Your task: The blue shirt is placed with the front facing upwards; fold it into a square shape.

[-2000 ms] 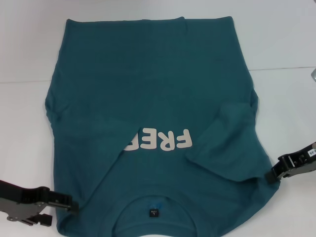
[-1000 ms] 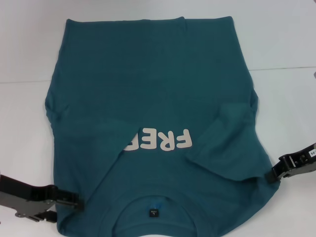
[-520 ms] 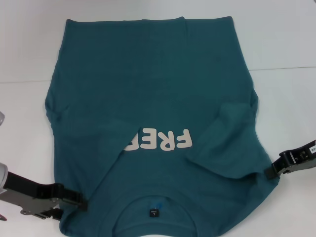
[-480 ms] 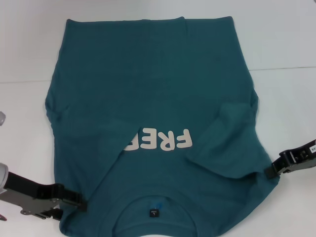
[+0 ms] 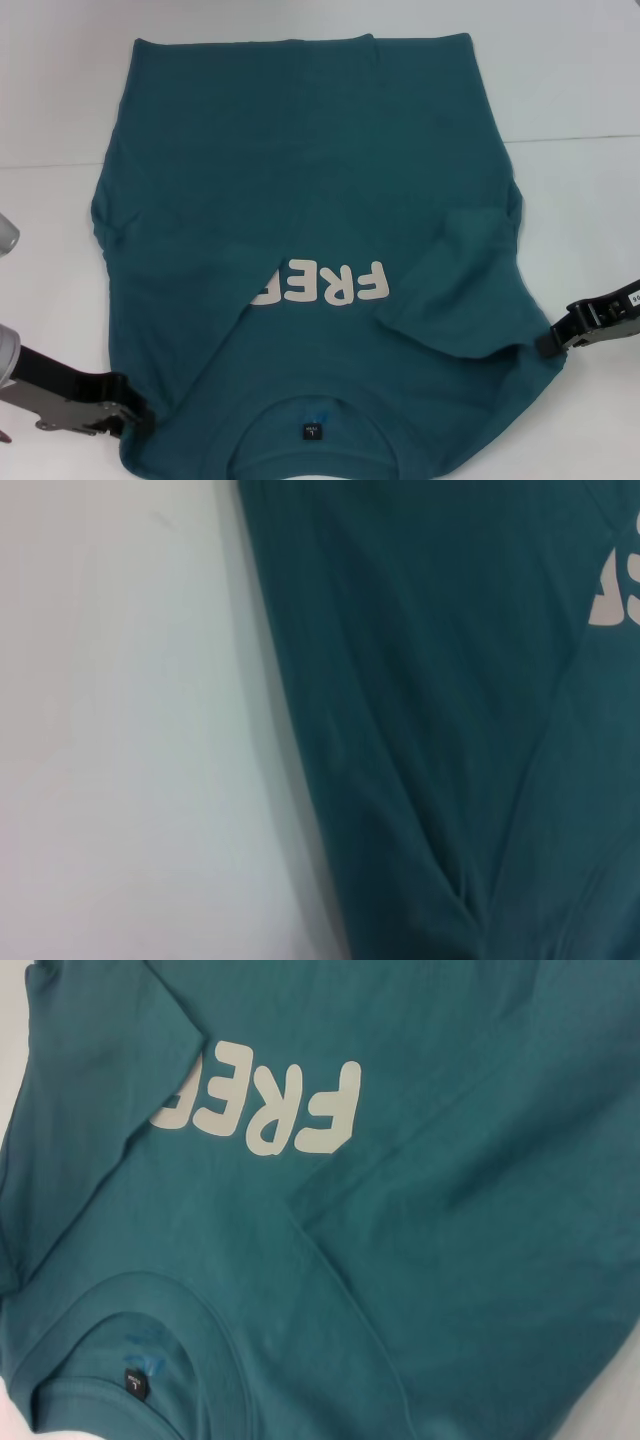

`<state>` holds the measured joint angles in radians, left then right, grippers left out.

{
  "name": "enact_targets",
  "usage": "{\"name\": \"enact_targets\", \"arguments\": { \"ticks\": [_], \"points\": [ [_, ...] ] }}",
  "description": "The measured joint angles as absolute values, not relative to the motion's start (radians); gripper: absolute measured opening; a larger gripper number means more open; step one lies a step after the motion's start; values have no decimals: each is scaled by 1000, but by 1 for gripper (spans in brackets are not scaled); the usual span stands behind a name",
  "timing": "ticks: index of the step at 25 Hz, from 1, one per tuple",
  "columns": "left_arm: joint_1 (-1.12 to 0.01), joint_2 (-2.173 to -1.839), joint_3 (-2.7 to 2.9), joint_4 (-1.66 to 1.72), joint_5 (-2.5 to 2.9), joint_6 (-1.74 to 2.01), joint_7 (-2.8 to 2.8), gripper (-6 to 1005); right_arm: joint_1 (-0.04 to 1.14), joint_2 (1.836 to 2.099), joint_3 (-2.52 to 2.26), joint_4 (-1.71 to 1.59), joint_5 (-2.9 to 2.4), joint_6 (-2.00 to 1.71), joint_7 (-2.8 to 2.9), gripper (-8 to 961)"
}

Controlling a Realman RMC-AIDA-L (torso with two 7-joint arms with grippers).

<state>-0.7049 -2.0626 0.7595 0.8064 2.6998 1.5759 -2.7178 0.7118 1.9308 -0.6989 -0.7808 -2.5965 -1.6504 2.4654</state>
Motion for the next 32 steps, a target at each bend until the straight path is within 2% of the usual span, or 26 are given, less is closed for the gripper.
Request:
{"name": "enact_targets", "arguments": {
  "ticks": [1, 6, 17, 22, 32],
  "points": [
    [-705, -2062, 759, 807, 2703, 1574, -2718, 402, 712, 1931, -699, -781, -2596, -1651, 2465, 34],
    [-707, -2062, 759, 807, 2716, 1572, -2718, 162, 712, 1930, -699, -781, -2592, -1651, 2465, 34],
    [-688, -2062, 751, 833, 2717, 1546, -2657, 50, 696, 1930, -634, -781, -2586, -1657, 2395, 34],
    [-666, -2065, 726, 835, 2705, 1529, -2586, 51, 647, 1930, -598, -781, -2525, -1661, 2315, 31],
    [-603, -2086, 660, 825, 2607, 1494, -2400, 51, 535, 1959, -595, -781, -2398, -1665, 2102, 31]
  ]
}}
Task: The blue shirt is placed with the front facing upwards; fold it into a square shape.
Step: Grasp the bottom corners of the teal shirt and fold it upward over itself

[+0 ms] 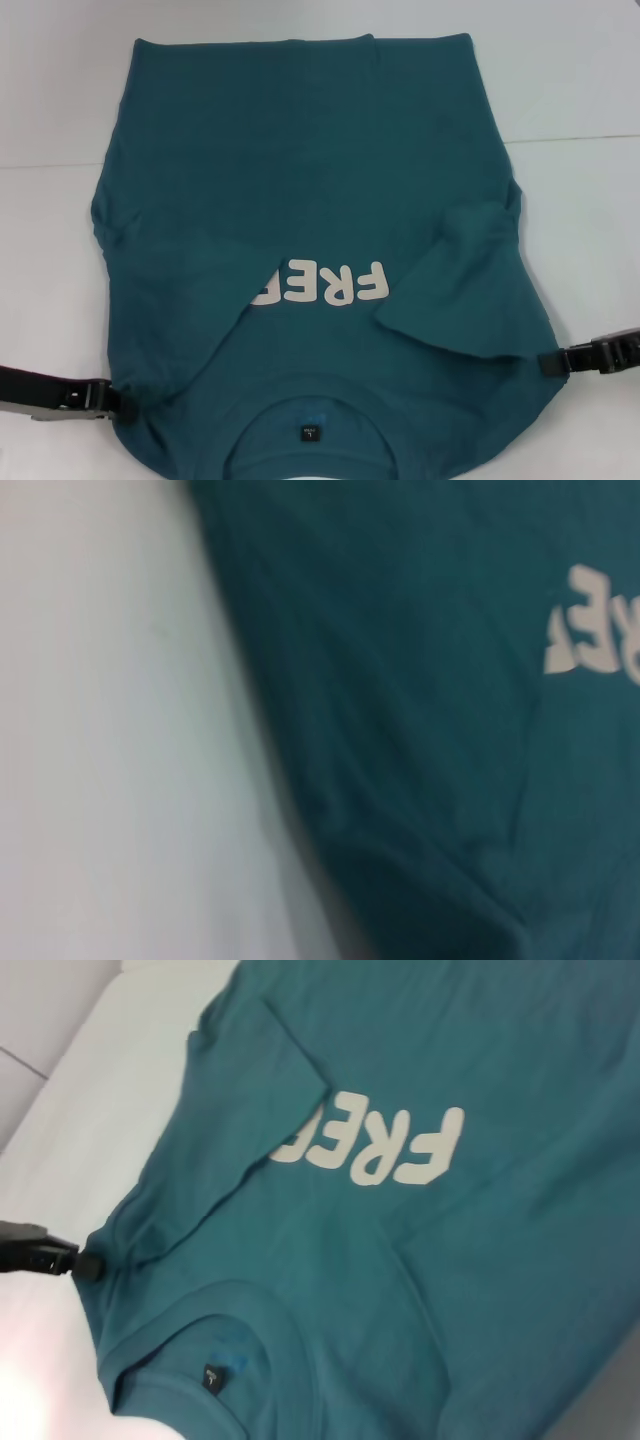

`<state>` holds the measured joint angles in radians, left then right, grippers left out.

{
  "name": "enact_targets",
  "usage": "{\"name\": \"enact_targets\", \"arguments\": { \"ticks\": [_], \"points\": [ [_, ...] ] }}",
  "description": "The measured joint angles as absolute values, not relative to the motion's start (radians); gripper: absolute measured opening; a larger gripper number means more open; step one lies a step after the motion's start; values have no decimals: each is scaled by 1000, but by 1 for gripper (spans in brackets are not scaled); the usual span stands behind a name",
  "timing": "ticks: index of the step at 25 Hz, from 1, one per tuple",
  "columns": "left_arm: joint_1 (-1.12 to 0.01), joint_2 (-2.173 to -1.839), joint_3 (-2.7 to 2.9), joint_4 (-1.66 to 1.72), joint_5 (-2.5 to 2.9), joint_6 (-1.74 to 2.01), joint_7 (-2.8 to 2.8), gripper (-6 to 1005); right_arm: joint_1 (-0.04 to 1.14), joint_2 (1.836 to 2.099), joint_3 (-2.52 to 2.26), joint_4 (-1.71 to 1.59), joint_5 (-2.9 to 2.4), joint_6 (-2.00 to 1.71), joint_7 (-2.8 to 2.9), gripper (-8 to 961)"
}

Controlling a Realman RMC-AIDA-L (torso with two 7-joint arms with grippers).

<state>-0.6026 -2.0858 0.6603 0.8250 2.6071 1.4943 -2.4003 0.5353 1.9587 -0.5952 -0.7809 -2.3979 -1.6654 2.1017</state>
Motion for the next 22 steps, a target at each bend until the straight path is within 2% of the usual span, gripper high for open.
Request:
{"name": "enact_targets", "arguments": {
  "ticks": [8, 16, 22],
  "points": [
    [-548, -2098, 595, 811, 2504, 1498, -2206, 52, 479, 1985, -536, -775, -2340, -1658, 1903, 31],
    [-508, -2100, 506, 741, 2435, 1504, -1963, 52, 438, 2033, -417, -765, -2328, -1657, 1661, 31],
    [-477, -2101, 439, 717, 2396, 1532, -1790, 52, 390, 2054, -379, -764, -2304, -1680, 1508, 31]
  ]
}}
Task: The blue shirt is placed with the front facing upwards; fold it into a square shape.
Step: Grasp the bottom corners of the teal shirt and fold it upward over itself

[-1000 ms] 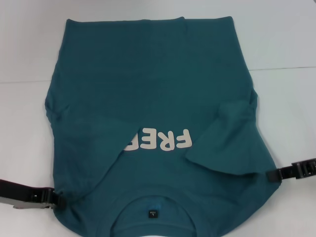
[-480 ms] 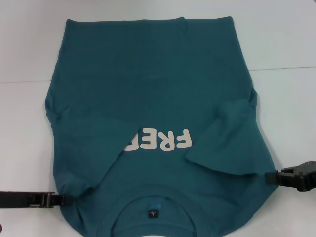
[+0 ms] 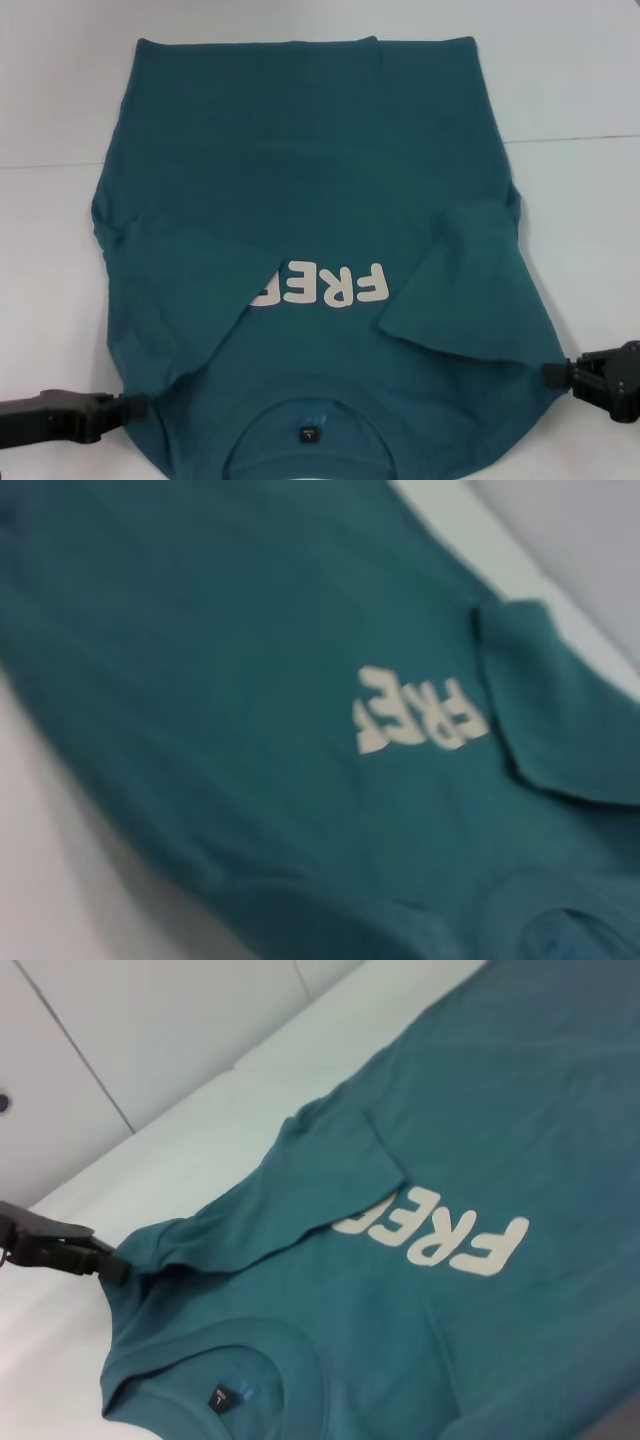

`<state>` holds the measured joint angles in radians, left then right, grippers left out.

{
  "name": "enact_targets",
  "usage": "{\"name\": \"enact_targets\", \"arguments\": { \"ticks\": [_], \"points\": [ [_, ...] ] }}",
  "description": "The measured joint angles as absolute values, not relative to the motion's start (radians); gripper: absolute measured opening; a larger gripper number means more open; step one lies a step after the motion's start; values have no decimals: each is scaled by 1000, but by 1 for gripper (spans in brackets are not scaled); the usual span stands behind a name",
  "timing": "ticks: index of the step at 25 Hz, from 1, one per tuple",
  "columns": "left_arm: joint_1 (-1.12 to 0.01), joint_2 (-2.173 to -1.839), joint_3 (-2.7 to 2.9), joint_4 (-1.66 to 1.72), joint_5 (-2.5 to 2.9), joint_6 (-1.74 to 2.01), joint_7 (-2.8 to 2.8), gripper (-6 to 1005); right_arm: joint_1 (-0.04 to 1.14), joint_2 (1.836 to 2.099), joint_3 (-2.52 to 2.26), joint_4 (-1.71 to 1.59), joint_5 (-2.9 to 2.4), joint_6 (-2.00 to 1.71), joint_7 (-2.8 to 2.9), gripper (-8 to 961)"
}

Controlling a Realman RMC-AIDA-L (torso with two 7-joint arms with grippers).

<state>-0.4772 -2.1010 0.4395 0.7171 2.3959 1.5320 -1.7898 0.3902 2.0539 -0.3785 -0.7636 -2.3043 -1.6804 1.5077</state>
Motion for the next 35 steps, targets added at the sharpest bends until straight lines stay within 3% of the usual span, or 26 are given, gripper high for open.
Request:
{"name": "enact_targets", "arguments": {
  "ticks": [10, 26, 35],
  "points": [
    [-447, -2093, 307, 632, 2355, 1680, -1451, 50, 322, 2040, -342, -656, -2211, -1746, 1272, 31],
    [-309, -2110, 203, 632, 2358, 1872, -1194, 52, 210, 2039, -342, -635, -2217, -1918, 1112, 32],
    [-284, -2115, 177, 638, 2372, 1904, -1165, 52, 175, 2043, -343, -634, -2220, -1961, 1072, 32]
  ]
}}
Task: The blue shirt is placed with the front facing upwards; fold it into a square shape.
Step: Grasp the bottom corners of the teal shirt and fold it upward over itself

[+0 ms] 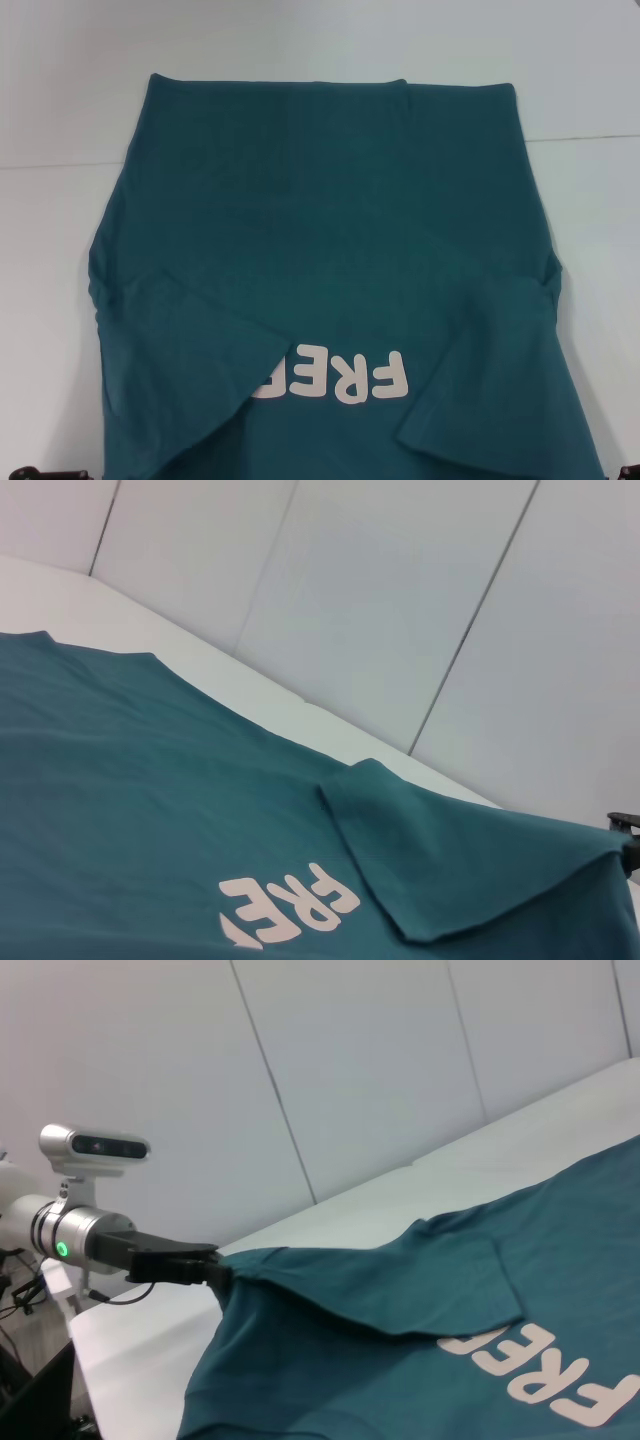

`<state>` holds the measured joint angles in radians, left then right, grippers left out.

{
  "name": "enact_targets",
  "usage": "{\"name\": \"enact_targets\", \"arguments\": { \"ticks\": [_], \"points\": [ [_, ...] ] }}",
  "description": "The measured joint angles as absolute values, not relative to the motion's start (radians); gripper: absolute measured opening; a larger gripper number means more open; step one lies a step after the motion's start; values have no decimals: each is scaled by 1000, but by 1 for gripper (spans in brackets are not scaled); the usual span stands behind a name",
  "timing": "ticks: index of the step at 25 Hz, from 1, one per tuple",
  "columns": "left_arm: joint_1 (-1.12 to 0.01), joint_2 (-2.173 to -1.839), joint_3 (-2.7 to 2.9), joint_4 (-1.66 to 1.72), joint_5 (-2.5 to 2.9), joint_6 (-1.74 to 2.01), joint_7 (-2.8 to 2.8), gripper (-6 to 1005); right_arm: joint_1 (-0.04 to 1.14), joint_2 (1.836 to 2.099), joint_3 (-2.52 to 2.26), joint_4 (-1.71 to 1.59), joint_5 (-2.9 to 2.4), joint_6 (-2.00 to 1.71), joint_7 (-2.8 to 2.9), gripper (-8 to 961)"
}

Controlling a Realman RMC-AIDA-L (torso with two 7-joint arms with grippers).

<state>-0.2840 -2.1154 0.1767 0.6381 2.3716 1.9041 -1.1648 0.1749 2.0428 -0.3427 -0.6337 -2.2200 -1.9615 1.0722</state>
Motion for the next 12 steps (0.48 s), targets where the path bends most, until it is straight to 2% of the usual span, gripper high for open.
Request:
{"name": "enact_targets", "arguments": {
  "ticks": [12],
  "points": [
    [-330, -2108, 163, 609, 2386, 1840, -1213, 51, 198, 2054, -213, -633, -2233, -1915, 1088, 32]
  ]
}}
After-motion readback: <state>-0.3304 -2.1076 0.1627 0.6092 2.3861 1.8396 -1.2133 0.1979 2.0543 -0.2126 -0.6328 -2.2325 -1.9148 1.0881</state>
